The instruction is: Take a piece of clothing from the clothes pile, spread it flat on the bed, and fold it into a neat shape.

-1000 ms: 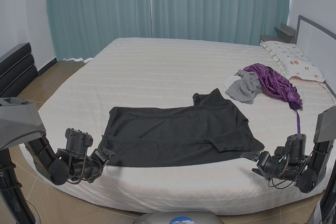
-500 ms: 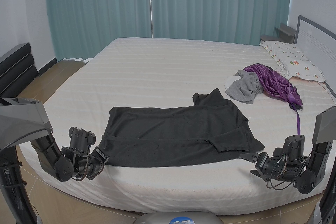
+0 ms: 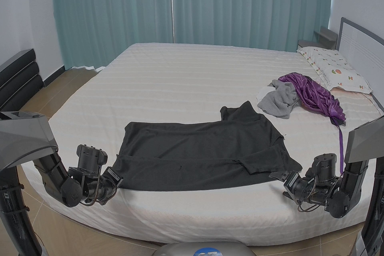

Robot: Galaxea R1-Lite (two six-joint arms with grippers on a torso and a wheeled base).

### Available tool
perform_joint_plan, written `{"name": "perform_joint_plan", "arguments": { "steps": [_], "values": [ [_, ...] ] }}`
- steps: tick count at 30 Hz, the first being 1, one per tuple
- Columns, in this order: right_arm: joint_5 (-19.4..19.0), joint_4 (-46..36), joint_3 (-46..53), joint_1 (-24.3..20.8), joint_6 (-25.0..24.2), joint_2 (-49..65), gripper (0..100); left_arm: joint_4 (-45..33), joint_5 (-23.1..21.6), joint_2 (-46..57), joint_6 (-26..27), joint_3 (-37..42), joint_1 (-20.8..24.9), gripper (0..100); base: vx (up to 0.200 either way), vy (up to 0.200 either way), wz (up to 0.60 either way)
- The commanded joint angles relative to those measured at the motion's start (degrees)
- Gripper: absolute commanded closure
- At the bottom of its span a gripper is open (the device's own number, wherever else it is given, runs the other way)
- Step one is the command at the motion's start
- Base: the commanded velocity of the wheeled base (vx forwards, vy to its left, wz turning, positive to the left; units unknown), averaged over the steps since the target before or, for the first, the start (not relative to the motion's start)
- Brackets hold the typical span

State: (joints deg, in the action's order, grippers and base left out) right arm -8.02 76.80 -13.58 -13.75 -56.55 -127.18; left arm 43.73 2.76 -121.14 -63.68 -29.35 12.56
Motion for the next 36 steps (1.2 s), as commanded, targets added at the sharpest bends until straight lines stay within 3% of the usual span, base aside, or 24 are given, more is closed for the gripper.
{"name": "perform_joint_plan", "arguments": {
  "steps": [1,10,20,21,36],
  "values": [
    [2.92,-0.16,-5.05,-0.66,-0.84,-5.18,0,0.04,-0.03,0.29,-0.12,0.00,0.01,100,0.000,0.000,0.00],
    [7.93,-3.76,-13.67,-0.49,-0.84,-8.43,0,0.04,-0.03,0.29,-0.12,0.09,0.01,100,0.000,0.000,0.00],
    [10.13,-3.24,-17.53,-0.14,-0.84,-9.31,0,0.04,-0.03,0.38,-0.12,0.18,0.01,100,0.000,0.000,0.00],
    [10.31,-3.15,-17.53,-0.14,-0.93,-9.40,100,0.04,-0.03,0.38,-0.21,0.18,0.01,100,0.000,0.000,0.00],
    [10.57,-3.06,-13.67,-0.14,-0.84,-5.62,100,0.04,-0.03,1.87,0.23,-0.18,-0.34,100,0.000,0.000,0.00]
  ]
}}
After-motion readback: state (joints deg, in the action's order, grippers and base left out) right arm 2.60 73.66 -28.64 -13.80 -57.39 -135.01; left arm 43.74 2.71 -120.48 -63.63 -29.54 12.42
